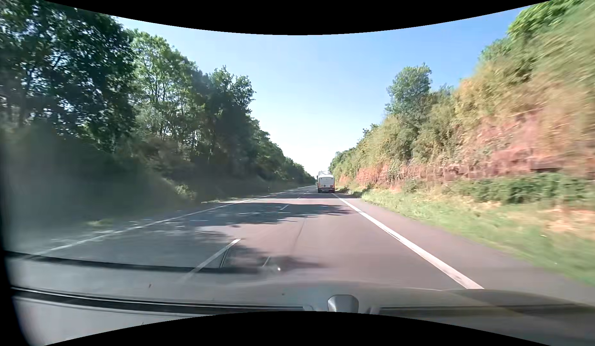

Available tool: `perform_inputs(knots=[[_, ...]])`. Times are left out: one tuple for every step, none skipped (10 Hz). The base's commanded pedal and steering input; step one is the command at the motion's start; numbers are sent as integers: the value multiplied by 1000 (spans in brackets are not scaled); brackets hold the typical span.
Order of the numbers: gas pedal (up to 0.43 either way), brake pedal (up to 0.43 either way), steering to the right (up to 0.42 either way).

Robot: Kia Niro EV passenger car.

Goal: Follow the waypoints while adhering to traffic rules and regulations

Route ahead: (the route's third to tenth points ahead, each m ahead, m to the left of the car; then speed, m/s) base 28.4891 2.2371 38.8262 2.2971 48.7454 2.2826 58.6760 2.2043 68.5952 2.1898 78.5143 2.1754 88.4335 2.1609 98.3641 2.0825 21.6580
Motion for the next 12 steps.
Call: perform_inputs(knots=[[0,6,3],[0,6,3],[0,6,3],[20,6,3],[28,12,3],[28,6,3],[39,6,3],[47,6,3],[47,6,3],[47,12,3],[59,6,3],[59,6,3]])
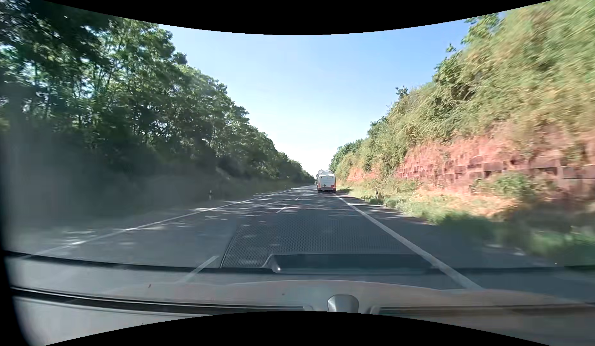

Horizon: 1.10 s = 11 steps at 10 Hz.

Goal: Follow the waypoints while adhering to traffic rules and regulations

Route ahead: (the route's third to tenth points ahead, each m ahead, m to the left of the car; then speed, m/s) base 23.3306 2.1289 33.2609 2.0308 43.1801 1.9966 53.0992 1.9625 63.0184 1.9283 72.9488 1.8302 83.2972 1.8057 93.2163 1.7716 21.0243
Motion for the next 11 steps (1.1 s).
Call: perform_inputs(knots=[[67,6,3],[67,6,3],[28,6,2],[0,6,3],[0,6,3],[0,6,2],[0,6,3],[0,6,3],[0,6,3],[0,6,3],[0,6,3]])
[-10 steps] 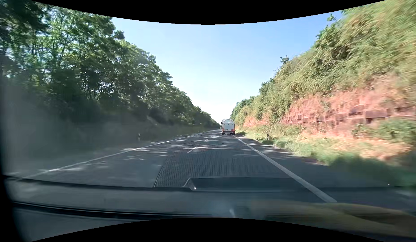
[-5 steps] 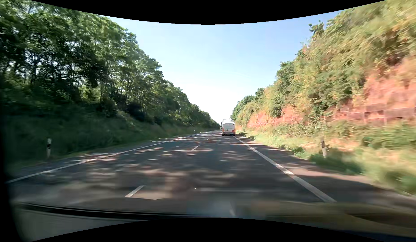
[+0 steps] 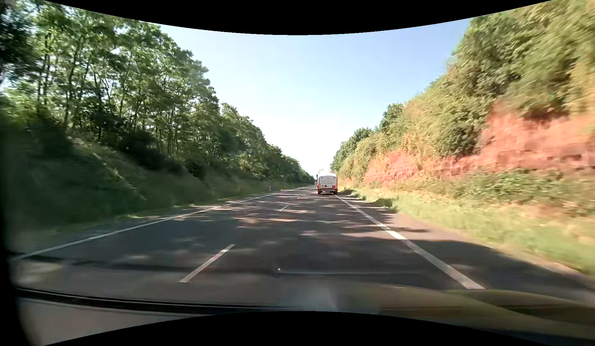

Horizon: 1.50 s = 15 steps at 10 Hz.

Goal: Follow the waypoints while adhering to traffic rules and regulations

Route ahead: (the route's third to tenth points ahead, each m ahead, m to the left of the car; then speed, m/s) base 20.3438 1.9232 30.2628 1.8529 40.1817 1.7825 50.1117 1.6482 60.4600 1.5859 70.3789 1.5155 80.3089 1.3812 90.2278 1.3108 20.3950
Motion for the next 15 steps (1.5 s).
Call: perform_inputs(knots=[[0,6,3],[0,6,3],[0,6,3],[0,6,3],[0,6,3],[8,6,3],[20,6,3],[39,6,2],[59,6,3],[59,6,3],[67,6,3],[79,6,3],[79,6,3],[98,12,3],[110,6,3]])
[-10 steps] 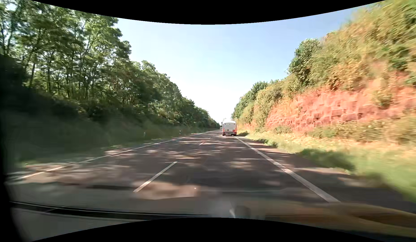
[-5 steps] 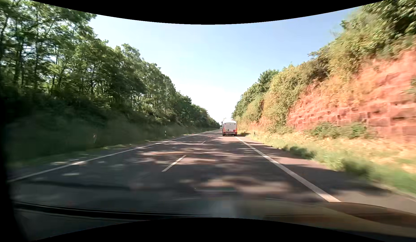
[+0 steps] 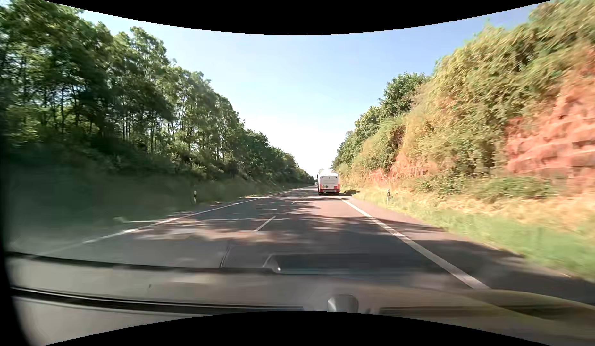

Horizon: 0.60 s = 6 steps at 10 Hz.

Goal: Follow the waypoints while adhering to traffic rules and regulations

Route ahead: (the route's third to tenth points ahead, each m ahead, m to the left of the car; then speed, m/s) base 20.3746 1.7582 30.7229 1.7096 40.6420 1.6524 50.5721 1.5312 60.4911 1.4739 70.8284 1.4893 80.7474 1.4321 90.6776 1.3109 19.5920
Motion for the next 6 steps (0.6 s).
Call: perform_inputs(knots=[[110,6,3],[110,6,3],[110,6,3],[110,6,3],[110,6,3],[110,6,3]])
